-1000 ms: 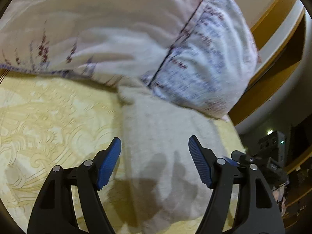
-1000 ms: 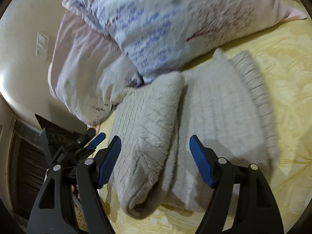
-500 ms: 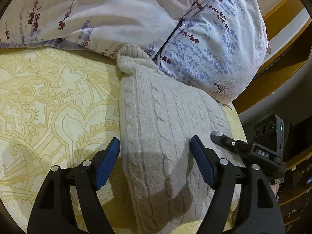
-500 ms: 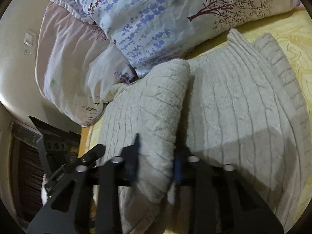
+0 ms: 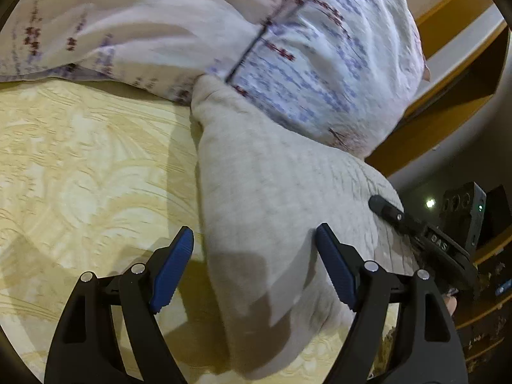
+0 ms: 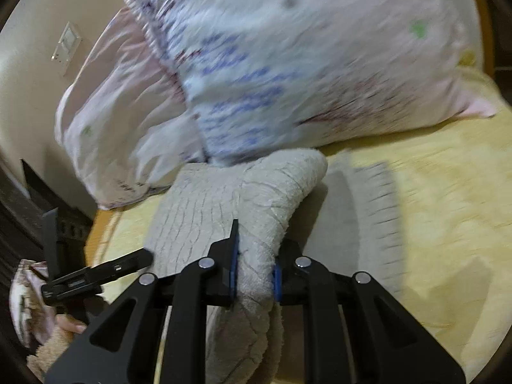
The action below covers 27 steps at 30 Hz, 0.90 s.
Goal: Fold small clothes
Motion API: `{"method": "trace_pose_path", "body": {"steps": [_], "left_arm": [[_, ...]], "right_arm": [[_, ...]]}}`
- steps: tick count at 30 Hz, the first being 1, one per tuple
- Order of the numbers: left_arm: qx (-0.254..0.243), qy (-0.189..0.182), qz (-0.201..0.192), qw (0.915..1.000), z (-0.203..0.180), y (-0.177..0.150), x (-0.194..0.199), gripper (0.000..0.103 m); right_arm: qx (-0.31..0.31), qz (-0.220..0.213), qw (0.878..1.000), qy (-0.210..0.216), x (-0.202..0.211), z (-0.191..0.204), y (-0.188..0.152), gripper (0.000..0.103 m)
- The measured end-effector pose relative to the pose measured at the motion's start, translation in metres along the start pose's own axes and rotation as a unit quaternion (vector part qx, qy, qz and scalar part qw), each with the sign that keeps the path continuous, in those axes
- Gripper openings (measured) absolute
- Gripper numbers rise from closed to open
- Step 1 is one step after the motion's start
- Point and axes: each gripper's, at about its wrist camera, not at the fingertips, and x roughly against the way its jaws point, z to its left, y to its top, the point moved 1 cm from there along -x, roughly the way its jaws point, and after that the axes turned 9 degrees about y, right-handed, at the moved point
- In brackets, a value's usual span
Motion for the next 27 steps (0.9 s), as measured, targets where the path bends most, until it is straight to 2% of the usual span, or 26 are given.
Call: {"method": "trace_pose_path", "body": {"steps": [3, 6, 8, 14, 17, 18, 21, 23, 27], "left_arm": [[-0.013, -0.007, 0.007, 0.9999, -0.012, -0.002, -0.002, 0.079], [-0.022, -0.006, 0.015, 0.9996, -0.021, -0.005, -0.006, 0.079], [-0.023, -0.006, 0.021, 0.9995, -0.023, -0.008, -0.010, 0.079], [-0.026, -0.011, 0.027, 0.9992, -0.026, -0.012, -0.011, 0.079], [-0.028, -0.013, 0.029, 0.9991, -0.029, -0.012, -0.012, 0.079], [-0.029, -0.014, 0.032, 0.9990, -0.029, -0.013, -0.013, 0.079], [-0.030, -0.017, 0.034, 0.9988, -0.030, -0.015, -0.013, 0.079], [-0.028, -0.019, 0.035, 0.9988, -0.029, -0.015, -0.012, 0.079], [-0.025, -0.021, 0.037, 0.9988, -0.030, -0.014, -0.015, 0.079]], "right_arm": [[0.001, -0.011, 0.999, -0.045, 0.011, -0.021, -0.001, 0.016], [-0.010, 0.012, 0.997, -0.070, 0.004, -0.038, -0.008, 0.016], [-0.019, 0.023, 0.997, -0.069, -0.003, -0.047, -0.014, 0.016], [0.042, -0.024, 0.997, -0.066, 0.017, -0.027, -0.009, 0.016], [0.008, 0.011, 0.997, -0.076, 0.005, -0.046, -0.015, 0.017], [-0.014, 0.019, 0.998, -0.067, 0.002, -0.055, -0.016, 0.019], [-0.053, 0.006, 0.998, -0.039, 0.012, -0.063, -0.016, 0.033], [-0.080, -0.007, 0.997, -0.024, 0.021, -0.070, -0.010, 0.051], [-0.143, -0.018, 0.990, 0.011, 0.023, -0.095, 0.005, 0.053]]}}
